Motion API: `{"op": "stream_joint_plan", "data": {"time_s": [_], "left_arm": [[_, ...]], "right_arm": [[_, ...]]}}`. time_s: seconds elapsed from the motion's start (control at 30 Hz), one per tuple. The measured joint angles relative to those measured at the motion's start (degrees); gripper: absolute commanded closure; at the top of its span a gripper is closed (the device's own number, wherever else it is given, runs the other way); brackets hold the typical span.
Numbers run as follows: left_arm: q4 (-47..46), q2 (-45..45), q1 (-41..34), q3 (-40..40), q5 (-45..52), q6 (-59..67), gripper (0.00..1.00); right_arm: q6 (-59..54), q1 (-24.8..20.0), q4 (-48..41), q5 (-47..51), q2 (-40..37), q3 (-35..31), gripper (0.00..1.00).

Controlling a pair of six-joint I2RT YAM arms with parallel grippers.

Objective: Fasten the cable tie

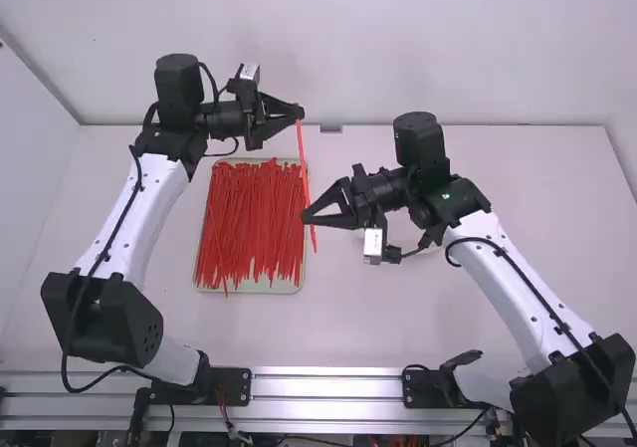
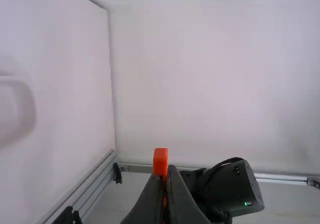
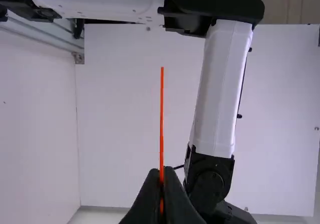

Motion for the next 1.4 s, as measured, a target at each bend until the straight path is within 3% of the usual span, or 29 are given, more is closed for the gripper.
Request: {"op": "stream_joint_plan", "data": {"time_s": [0.27,0.5,0.57,0.7,0.97,1.1,1.4], "left_arm": [[0.7,0.0,0.0,0.0,-2.0,8.6,0.99],[0.7,0.0,-0.2,0.0,-3.3,23.5,0.99],[0.7,0.0,-0.2,0.0,-3.4,26.2,0.98],[0.7,0.0,-0.2,0.0,-3.2,32.2,0.98],[3.4,0.0,-0.2,0.0,-3.0,42.9,0.98],[7.4,0.0,-0.2,0.0,-2.8,47.3,0.98],[18.3,0.0,-0.2,0.0,-1.7,55.5,0.98]], "right_arm": [[24.8,0.0,7.4,0.4,0.0,0.0,1.0],[65.0,-0.9,17.8,3.5,0.0,0.1,1.0],[70.8,-1.3,18.6,5.0,0.0,0.1,1.0],[77.8,-1.3,19.0,6.7,0.0,0.1,1.0],[81.6,-1.3,19.0,6.0,0.1,0.1,1.0],[89.0,-1.3,27.1,7.2,0.6,0.1,1.0],[119.2,0.1,44.4,18.6,0.7,0.1,1.0]]}}
